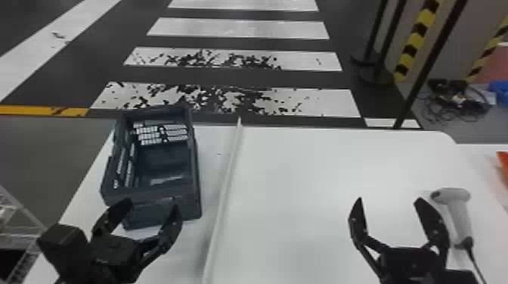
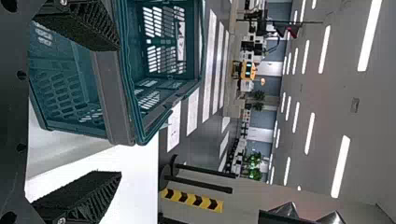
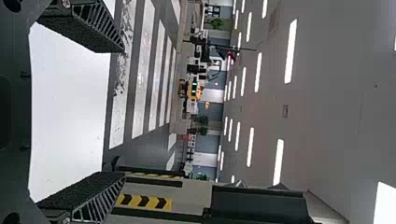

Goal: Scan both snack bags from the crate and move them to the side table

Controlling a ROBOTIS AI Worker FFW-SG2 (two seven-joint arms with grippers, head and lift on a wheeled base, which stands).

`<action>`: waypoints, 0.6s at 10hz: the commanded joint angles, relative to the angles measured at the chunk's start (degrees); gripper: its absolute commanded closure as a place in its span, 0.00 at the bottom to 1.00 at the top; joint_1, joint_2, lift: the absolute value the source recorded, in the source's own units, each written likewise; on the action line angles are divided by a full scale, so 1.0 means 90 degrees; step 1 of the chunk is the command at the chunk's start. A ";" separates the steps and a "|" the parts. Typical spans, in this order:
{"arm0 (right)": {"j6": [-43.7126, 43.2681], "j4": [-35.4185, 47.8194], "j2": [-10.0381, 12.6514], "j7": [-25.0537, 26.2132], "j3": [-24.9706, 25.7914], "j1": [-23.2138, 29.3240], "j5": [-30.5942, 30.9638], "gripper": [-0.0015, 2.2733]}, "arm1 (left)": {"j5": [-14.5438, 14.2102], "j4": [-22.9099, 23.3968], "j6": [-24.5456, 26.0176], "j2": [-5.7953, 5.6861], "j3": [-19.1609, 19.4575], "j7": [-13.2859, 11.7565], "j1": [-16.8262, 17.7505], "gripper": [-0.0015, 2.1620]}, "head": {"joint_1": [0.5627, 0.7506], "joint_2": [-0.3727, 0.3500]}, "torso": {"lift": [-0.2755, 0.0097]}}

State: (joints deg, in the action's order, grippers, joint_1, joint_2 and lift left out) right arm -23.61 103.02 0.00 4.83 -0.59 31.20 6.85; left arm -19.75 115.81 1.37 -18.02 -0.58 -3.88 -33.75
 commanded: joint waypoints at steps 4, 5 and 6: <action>0.0080 0.0057 0.0006 0.0000 -0.0042 0.0000 0.0049 0.02 | -0.0013 0.0033 0.0000 -0.0019 -0.0072 0.0040 -0.0019 0.02 | 0.70 0.53 | 0.62; 0.0158 0.0057 0.0006 0.0000 -0.0042 -0.0039 0.0059 0.02 | -0.0013 0.0033 0.0000 -0.0038 -0.0063 0.0050 -0.0029 0.02 | 0.70 0.53 | 0.62; 0.0236 0.0057 0.0006 0.0000 -0.0042 -0.0068 0.0079 0.02 | -0.0013 0.0023 0.0000 -0.0048 -0.0063 0.0079 -0.0029 0.02 | 0.70 0.53 | 0.62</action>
State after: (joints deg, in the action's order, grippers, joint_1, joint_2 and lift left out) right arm -21.88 103.53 0.00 4.83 -0.96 30.73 7.50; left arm -19.86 116.09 1.37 -18.39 -1.15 -3.19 -34.00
